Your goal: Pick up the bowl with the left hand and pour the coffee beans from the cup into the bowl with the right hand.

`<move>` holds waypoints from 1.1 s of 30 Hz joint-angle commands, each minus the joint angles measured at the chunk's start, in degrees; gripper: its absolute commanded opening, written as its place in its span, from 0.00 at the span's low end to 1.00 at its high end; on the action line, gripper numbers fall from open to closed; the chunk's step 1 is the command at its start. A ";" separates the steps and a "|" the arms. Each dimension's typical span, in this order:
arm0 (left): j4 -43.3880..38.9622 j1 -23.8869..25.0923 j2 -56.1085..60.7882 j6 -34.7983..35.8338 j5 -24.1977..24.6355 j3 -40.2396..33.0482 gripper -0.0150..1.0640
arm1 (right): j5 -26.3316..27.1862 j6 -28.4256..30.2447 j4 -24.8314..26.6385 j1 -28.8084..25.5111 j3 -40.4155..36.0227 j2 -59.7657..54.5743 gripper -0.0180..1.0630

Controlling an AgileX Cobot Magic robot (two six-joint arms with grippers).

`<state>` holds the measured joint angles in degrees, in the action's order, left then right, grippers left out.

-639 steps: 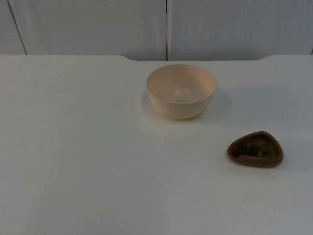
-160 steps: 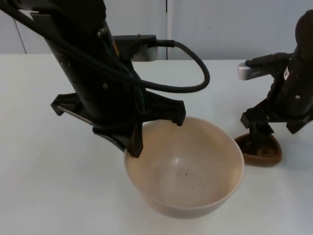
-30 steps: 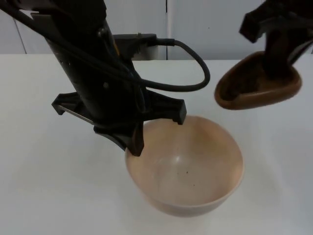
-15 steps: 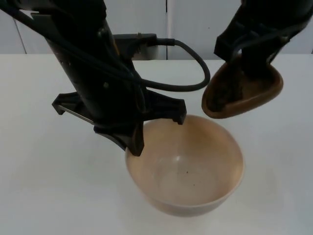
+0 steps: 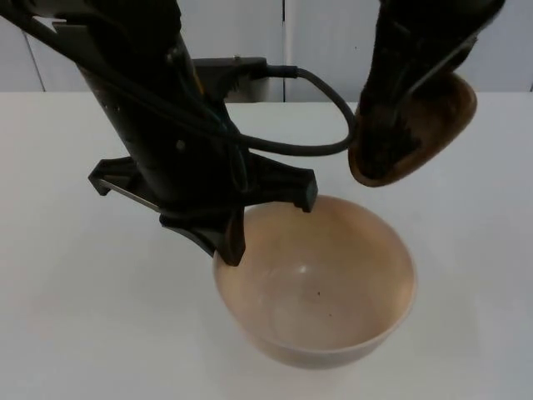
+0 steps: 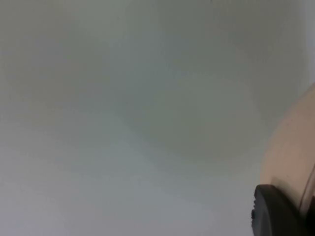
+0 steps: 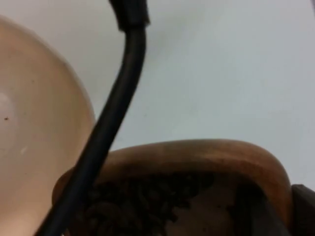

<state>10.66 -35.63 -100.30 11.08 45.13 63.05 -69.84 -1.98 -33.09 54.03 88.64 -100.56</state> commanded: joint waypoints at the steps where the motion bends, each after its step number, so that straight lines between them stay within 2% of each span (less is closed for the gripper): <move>1: 0.66 -0.25 0.40 0.12 -0.49 -0.10 0.01 | -0.12 0.16 -2.23 0.67 0.49 0.14 0.02; 16: 0.54 -0.25 0.40 0.12 -0.70 -0.10 0.01 | -0.12 0.16 -6.92 4.47 0.49 0.45 0.02; 33: 0.33 -0.25 0.40 0.12 -0.81 -0.10 0.01 | -0.12 0.16 -10.25 4.47 0.27 4.82 0.02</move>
<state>10.66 -35.63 -100.30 11.08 45.04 63.05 -69.94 -1.98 -42.13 58.11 88.64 -96.16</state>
